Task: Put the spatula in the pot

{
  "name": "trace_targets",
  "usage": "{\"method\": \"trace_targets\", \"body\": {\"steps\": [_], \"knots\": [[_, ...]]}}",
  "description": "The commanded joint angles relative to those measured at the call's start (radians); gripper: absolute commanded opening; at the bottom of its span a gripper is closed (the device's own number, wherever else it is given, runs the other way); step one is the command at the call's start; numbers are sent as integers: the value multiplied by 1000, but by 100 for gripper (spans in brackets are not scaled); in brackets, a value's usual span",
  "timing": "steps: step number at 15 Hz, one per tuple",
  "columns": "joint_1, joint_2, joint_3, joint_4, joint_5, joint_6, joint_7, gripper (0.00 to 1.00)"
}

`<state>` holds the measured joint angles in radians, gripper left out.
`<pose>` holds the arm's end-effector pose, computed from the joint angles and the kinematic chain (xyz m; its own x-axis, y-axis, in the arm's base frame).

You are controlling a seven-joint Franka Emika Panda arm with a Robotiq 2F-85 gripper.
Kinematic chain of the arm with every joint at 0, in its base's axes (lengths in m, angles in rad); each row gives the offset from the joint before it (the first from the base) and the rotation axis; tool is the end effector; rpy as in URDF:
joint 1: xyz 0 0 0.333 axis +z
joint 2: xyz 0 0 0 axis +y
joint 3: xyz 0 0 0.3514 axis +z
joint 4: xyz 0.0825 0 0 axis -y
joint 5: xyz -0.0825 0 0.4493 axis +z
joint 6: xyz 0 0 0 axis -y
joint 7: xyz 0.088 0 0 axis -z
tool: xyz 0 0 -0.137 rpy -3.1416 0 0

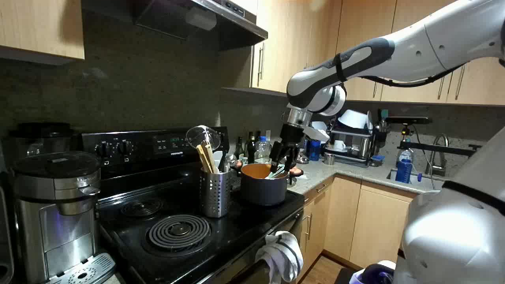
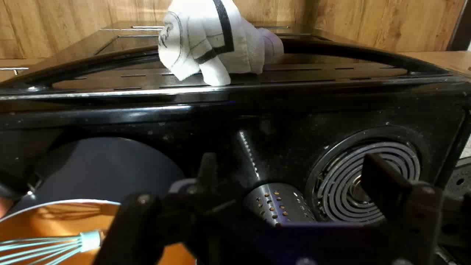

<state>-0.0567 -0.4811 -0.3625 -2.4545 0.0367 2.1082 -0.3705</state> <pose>0.4258 -0.1877 0.4450 0.9848 -0.0484 0.1670 -0.0238 -0.9889 -0.1463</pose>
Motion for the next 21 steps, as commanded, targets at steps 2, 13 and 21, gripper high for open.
{"method": "trace_targets", "body": {"steps": [2, 13, 21], "knots": [[-29, 6, 26, 2, 16, -3, -13, 100], [-12, 47, 43, 126, -25, -40, -114, 100], [11, 123, 23, 392, -17, -325, -450, 100]]}}
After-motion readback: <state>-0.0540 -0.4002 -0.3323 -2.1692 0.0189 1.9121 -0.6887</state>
